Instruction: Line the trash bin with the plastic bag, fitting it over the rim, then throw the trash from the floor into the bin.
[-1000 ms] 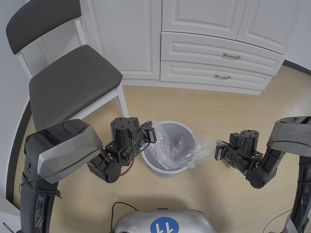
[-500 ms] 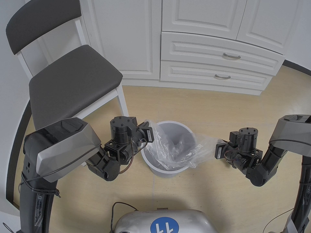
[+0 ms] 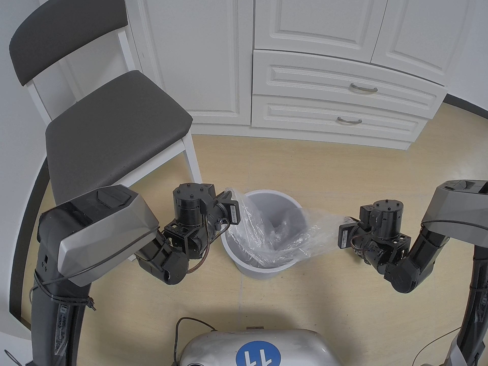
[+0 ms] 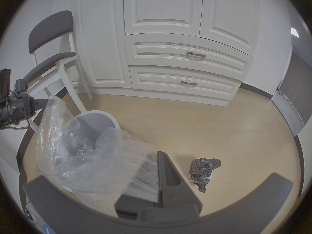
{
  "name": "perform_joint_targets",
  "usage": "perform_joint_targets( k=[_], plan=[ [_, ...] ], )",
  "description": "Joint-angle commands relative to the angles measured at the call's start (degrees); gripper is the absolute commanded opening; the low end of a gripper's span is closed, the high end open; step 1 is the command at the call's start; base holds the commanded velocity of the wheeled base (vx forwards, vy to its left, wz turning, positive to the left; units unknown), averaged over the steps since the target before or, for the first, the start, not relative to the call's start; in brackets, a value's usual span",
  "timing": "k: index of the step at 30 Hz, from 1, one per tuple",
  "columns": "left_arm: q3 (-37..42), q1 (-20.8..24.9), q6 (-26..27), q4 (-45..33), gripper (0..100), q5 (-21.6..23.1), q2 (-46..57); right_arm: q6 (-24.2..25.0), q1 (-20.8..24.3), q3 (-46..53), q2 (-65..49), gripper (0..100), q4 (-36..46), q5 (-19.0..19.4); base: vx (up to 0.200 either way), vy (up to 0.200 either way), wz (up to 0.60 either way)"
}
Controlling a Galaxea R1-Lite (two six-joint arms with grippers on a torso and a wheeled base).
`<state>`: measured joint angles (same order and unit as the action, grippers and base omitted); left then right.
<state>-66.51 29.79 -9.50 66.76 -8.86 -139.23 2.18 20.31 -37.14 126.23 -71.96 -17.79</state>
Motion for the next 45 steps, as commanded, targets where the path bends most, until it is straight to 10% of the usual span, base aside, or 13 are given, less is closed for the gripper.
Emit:
perform_joint_targets(
  k=[1, 45],
  plan=[
    [0.33, 0.00, 0.09, 0.04, 0, -0.01, -0.08, -0.25, 0.52, 0.49, -0.29, 0, -0.11, -0.06, 0.000, 0.000, 0.00],
    [4.99, -3.78, 5.54, -0.13, 0, 0.60, 2.65, -8.95, -2.64, 8.76, -4.33, 0, 0.33, 1.88, 0.000, 0.000, 0.00]
  ],
)
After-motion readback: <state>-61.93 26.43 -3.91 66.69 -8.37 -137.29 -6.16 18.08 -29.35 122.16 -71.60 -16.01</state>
